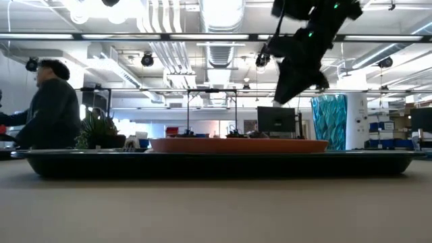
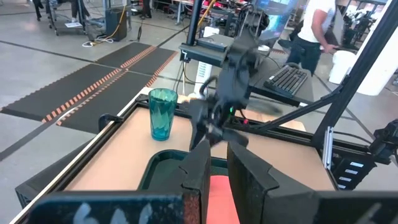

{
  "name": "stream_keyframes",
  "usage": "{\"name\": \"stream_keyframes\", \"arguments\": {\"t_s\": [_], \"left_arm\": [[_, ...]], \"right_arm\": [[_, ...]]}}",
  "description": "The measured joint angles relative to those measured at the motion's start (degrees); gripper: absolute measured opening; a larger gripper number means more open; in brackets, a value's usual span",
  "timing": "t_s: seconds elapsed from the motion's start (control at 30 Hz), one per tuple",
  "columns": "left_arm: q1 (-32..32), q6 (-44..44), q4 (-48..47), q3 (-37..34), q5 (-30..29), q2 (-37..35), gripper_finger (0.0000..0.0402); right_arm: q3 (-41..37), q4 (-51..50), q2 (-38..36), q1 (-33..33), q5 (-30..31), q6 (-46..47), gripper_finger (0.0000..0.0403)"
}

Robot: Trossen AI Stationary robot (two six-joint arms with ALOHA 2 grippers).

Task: Pick and place plate/cup/fork/spoon on tray
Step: Put the blue glass on the black serving tray to the top right of orange plate

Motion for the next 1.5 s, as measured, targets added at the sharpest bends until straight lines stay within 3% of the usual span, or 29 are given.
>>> {"name": "stream_keyframes", "arguments": {"t_s": [0.17, 0.33, 0.67, 0.9, 1.1, 1.5], "left_arm": [[0.0, 0.04, 0.0, 0.0, 0.0, 0.09, 0.0036], [0.0, 0.02, 0.0, -0.04, 0.0, 0.06, 0.0036], [0.0, 0.04, -0.02, -0.07, 0.0, 0.26, 0.0036], [0.01, -0.28, 0.0, -0.07, 0.0, 0.24, 0.0036], [0.0, -0.46, 0.0, -0.07, 0.0, 0.24, 0.0036], [0.0, -0.48, 0.0, -0.07, 0.0, 0.24, 0.0036]], "right_arm": [[0.92, -6.54, -8.45, -3.18, 0.11, 0.15, 0.0093], [8.59, -20.39, -13.47, -6.54, 2.22, 0.0, 0.0093], [21.59, -44.54, -12.29, -9.99, 0.03, -2.51, 0.0093], [21.94, -46.06, -8.42, -14.53, -6.67, -7.98, 0.0093], [22.08, -46.17, -5.06, -22.39, -12.15, -15.51, 0.0093], [22.64, -45.59, -1.12, -34.65, -15.31, -26.42, 0.0093]]}}
